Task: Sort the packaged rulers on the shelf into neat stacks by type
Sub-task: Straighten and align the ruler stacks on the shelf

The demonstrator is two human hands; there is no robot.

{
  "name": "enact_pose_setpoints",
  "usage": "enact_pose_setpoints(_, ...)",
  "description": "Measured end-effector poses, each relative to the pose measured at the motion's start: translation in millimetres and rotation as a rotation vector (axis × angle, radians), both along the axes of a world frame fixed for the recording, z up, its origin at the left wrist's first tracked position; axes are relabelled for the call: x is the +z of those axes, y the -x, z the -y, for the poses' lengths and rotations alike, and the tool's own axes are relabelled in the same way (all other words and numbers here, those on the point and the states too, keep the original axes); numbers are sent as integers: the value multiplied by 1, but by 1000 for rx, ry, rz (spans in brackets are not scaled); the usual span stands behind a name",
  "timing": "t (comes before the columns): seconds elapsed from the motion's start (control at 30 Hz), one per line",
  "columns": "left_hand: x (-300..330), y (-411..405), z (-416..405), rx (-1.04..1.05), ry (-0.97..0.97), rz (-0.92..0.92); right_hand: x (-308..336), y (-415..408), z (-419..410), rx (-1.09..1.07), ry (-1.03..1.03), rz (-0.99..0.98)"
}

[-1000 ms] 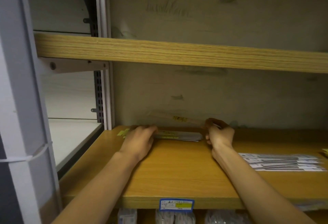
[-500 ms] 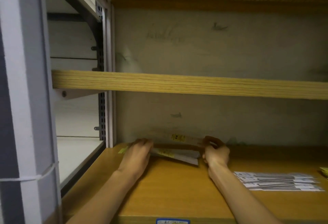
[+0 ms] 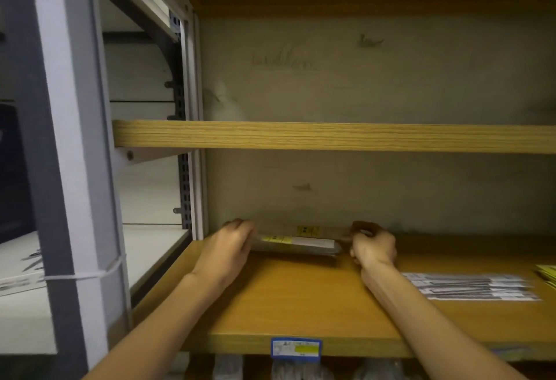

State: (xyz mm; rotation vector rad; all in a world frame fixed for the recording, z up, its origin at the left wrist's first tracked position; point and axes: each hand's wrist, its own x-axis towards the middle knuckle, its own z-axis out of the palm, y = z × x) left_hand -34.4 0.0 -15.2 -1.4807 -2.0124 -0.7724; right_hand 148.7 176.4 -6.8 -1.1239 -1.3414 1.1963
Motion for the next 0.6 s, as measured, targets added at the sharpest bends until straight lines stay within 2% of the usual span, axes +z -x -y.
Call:
enact_pose_setpoints(0.4,7,-11,16,56,-95,-27,-3,-18,18,32,-10,5)
enact_pose_setpoints(0.6,10,-12,17,77,-113,-23,0,-28,25,122,-18,32)
